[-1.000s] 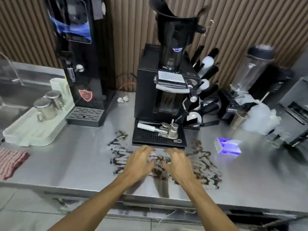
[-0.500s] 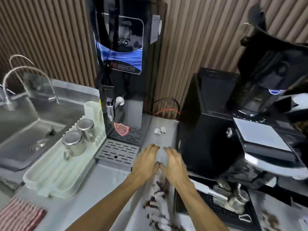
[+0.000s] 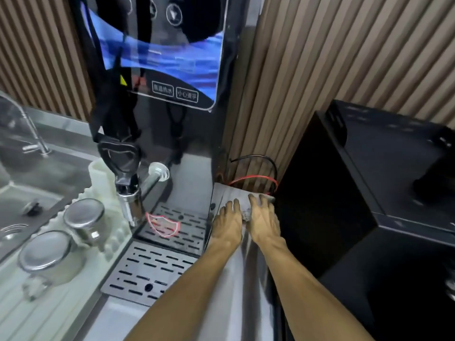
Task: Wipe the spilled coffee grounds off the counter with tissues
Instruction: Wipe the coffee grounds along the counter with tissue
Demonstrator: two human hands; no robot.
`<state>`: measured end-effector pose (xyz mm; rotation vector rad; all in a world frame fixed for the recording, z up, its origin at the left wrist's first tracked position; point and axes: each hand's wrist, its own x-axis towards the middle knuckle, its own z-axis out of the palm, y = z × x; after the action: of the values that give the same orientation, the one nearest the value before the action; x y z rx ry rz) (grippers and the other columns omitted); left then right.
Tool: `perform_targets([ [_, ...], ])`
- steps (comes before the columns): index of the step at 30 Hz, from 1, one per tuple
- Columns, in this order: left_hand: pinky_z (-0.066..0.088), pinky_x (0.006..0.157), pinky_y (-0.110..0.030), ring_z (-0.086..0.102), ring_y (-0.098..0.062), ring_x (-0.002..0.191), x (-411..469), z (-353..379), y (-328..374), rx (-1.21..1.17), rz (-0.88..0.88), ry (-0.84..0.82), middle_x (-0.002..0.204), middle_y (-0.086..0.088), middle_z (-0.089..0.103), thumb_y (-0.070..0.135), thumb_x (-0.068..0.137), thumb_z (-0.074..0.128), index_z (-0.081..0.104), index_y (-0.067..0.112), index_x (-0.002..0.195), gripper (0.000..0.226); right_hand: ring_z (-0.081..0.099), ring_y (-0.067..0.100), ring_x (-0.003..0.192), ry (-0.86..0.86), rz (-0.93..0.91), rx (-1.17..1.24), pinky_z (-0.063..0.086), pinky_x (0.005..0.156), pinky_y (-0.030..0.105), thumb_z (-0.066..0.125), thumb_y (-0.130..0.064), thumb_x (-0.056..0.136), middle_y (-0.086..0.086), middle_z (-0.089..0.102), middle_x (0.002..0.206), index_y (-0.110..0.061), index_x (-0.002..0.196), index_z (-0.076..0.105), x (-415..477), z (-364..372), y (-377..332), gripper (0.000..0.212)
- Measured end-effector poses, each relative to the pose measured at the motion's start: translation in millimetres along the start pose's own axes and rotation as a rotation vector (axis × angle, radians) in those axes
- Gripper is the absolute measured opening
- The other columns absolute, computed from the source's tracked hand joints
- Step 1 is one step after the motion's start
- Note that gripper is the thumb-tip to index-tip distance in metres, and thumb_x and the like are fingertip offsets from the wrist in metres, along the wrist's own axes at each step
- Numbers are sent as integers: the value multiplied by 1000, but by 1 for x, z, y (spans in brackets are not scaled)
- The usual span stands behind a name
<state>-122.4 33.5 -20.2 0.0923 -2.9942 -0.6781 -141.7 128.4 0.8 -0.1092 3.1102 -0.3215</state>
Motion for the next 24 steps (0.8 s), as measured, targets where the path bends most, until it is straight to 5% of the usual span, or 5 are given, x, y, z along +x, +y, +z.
perform_targets([
  [6, 39, 105, -37, 48, -27, 123, 23, 26, -6, 41, 14, -65, 133, -10, 50, 15, 88, 58, 41, 10, 137, 52, 24, 34, 141, -189, -21, -26, 34, 110, 49, 51, -16, 94, 4, 3, 161, -35, 152, 14, 19, 22, 6, 71],
  [12, 42, 97, -34, 48, -25, 116, 16, 37, -17, -9, 64, -11, 123, -8, 55, 15, 95, 47, 53, 11, 121, 27, 50, 31, 114, -109, -34, -71, 49, 91, 39, 48, -13, 95, 11, 47, 129, -13, 126, 50, 17, 34, 7, 31],
  [19, 46, 93, -30, 50, -22, 113, -16, 18, -11, -76, 49, 24, 120, -7, 54, 8, 92, 52, 55, 9, 120, 28, 49, 26, 111, -42, 53, 48, 43, 91, 39, 49, -8, 91, 7, 47, 118, -12, 117, 51, -21, 13, 6, 27],
  [24, 45, 88, -29, 51, -22, 110, -52, -6, 4, -87, 68, 59, 119, -6, 54, 7, 92, 49, 53, 9, 119, 27, 48, 23, 99, 11, 33, 77, 38, 75, 35, 44, -7, 91, 8, 49, 115, -12, 110, 52, -61, -6, 5, 21],
])
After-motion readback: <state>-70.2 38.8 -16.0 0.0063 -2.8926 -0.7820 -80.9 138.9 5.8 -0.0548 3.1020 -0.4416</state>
